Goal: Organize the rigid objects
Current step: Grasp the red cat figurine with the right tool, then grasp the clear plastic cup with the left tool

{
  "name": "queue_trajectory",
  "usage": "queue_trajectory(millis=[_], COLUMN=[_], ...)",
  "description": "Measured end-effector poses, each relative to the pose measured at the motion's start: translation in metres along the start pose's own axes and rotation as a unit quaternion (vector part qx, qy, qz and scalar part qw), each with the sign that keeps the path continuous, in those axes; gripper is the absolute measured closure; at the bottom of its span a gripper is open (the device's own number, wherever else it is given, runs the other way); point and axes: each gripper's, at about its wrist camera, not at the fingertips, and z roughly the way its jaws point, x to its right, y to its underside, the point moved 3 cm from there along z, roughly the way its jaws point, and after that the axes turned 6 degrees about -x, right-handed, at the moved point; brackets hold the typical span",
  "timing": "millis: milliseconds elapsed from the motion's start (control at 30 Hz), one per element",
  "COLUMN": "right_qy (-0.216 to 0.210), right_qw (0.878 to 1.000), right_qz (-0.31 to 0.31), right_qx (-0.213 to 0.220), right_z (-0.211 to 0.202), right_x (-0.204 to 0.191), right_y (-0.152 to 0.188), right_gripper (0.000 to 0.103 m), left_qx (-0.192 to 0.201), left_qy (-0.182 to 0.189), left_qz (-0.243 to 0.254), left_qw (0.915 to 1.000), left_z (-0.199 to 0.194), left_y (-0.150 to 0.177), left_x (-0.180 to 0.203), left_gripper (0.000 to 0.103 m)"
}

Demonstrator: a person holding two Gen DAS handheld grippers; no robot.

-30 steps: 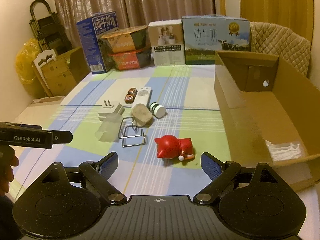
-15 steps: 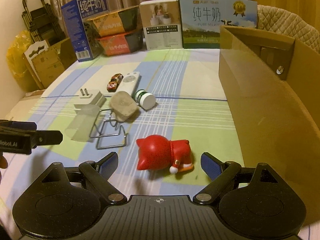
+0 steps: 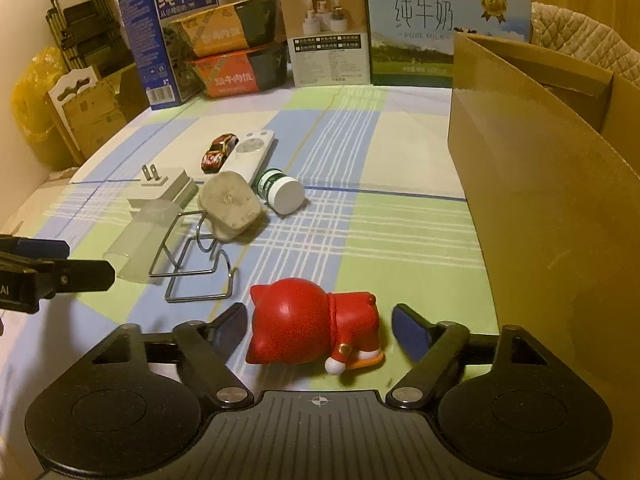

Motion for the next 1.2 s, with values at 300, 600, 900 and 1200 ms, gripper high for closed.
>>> queue_trajectory(millis=[300,600,900,1200], right_qy=[-0.005,0.024,0.021,0.019], right_qw=[1.0,0.999,0.999,1.0], right_qz=[-0.001,-0.007,0.003,0.005], right_qx=[-0.003,0.022,0.024,0.022], right_z=[0.004,-0.005,-0.003,-0.003], right_x=[-0.002,-0.005,-0.003,-0.004], right_y=[-0.002,-0.005,-0.007,-0.009], right_gripper=[0.038,0.039,0.039,0.039], left_qx=[-0.001,0.003,-0.013,-0.03], left_qy=[0.003,-0.004,-0.035,-0.046], left_qz=[0.0,0.009,0.016,0.031], left_qw=[1.0,0.9999,0.9992,0.998], left_z=[0.002,0.013,0.037,0.054], left_y=[-0.001,-0.011,-0.021,-0.024], left_x=[0.003,0.006,0.002,0.009], left_gripper=[0.001,0.001,0.026,0.054])
